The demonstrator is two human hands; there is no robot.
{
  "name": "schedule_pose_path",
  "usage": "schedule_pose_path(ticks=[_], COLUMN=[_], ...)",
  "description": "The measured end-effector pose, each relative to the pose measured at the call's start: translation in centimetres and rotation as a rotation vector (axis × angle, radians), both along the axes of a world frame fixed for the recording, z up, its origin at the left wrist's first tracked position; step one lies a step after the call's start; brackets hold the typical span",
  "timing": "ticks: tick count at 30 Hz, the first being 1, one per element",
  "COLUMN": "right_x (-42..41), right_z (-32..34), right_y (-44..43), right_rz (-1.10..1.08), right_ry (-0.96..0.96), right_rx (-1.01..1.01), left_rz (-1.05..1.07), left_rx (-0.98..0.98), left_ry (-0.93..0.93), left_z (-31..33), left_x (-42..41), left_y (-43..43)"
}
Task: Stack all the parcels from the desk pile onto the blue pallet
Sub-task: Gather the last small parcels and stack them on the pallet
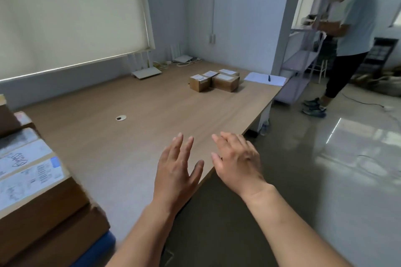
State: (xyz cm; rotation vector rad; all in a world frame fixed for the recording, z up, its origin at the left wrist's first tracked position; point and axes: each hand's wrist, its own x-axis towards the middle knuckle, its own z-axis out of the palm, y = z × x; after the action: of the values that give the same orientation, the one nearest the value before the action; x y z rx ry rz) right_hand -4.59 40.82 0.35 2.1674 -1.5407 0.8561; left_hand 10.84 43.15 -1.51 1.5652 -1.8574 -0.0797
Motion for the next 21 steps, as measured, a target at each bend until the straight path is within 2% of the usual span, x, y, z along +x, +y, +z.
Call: schedule_pose_path(ticks=[12, 21], right_x=[-4.9, -6.7], right_z=[0.6, -0.7], right_y=[-20.4, -30.8], right_rz=[0.014, 0.073], right_ry=[0.059, 0.025], right_rx=[0.036, 0.077], left_rz=[0.046, 0.092], left_rx=[0.058, 0.111], left_ry=[0.027, 0.004], left_z=[0.7, -0.2], left_x=[-5.2, -6.6], left_y=[-20.6, -29.7])
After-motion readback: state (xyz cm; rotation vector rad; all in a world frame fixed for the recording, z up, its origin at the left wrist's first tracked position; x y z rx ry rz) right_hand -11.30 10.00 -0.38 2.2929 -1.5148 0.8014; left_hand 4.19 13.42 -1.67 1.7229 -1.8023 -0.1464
